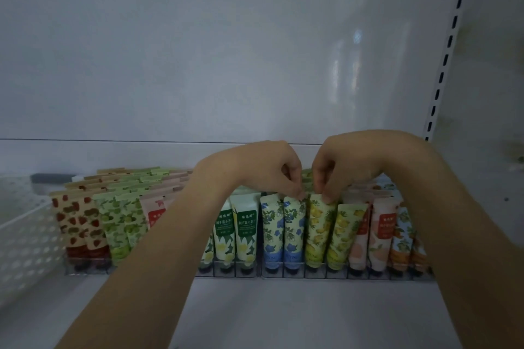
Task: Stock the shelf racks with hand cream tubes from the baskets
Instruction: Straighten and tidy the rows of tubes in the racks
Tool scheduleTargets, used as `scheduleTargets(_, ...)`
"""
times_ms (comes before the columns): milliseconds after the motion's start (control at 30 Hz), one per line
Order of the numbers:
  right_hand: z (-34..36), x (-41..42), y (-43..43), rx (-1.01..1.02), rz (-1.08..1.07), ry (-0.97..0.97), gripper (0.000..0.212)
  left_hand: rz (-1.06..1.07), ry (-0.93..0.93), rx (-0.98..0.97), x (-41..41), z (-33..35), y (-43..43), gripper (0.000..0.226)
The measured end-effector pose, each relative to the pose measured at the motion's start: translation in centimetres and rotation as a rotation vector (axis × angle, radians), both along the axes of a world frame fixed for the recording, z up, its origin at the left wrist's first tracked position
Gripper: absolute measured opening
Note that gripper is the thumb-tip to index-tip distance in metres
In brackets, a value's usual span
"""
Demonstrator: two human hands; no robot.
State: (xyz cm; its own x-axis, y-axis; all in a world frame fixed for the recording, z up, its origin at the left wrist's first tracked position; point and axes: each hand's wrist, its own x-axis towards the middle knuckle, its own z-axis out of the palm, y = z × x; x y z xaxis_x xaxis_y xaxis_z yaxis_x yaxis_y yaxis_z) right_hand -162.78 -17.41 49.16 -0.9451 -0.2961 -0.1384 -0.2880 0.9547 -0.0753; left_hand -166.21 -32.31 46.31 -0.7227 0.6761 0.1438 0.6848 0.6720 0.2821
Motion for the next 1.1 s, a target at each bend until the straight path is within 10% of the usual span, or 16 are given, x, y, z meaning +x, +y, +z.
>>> scheduleTargets(1100,-0.9,1.2,1.7,0.01,0.015,0.087,0.018,-0.044,0.099,-0.014,1.0,-0.5,1.7,0.008)
